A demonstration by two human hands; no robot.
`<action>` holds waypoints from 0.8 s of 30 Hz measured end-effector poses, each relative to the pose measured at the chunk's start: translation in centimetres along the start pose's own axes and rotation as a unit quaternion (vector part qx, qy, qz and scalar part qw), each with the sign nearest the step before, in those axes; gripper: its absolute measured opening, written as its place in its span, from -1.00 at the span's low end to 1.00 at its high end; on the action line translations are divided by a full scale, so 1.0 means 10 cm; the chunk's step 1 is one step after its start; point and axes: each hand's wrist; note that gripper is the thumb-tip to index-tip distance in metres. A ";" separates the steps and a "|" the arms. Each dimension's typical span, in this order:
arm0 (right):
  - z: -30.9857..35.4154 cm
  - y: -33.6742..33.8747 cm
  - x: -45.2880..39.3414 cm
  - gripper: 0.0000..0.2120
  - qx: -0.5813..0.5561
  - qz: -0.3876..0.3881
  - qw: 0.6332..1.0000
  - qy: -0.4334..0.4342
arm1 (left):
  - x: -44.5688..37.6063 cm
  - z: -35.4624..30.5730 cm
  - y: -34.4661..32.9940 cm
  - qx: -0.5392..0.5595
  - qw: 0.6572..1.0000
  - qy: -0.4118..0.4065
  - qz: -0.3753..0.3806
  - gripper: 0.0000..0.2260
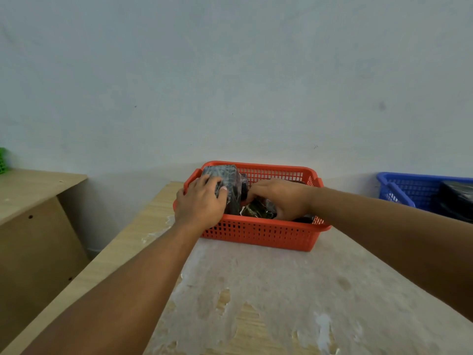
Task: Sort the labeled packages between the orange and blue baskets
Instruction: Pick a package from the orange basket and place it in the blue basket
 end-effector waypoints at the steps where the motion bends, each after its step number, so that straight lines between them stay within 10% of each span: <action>1: -0.01 -0.01 0.03 -0.41 -0.021 -0.006 1.000 -0.010 | 0.00 0.00 0.00 -0.001 1.000 0.001 0.000 -0.56; 7: -0.01 -0.09 0.14 -0.43 -0.180 -0.098 0.974 -0.100 | 0.01 -0.02 0.02 -0.007 1.000 -0.002 -0.008 -0.56; 11: -0.01 -0.10 0.11 -0.54 -0.454 -0.201 0.842 -0.210 | 0.02 -0.03 0.03 -0.007 1.000 -0.003 -0.009 -0.58; 19: 0.00 -0.13 0.04 -0.59 -0.618 -0.257 0.699 -0.253 | 0.02 -0.05 0.04 -0.018 1.000 0.011 0.004 -0.56; 24: 0.05 -0.12 0.06 -0.75 -0.646 -0.261 0.670 -0.257 | 0.02 -0.06 0.05 -0.019 1.000 0.010 0.004 -0.58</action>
Point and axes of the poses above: each hand's wrist, its own x-axis away from the middle knuckle, its own y-axis out of the back of the hand, z = x × y, and after that the axes turned 2 degrees about y, right-handed
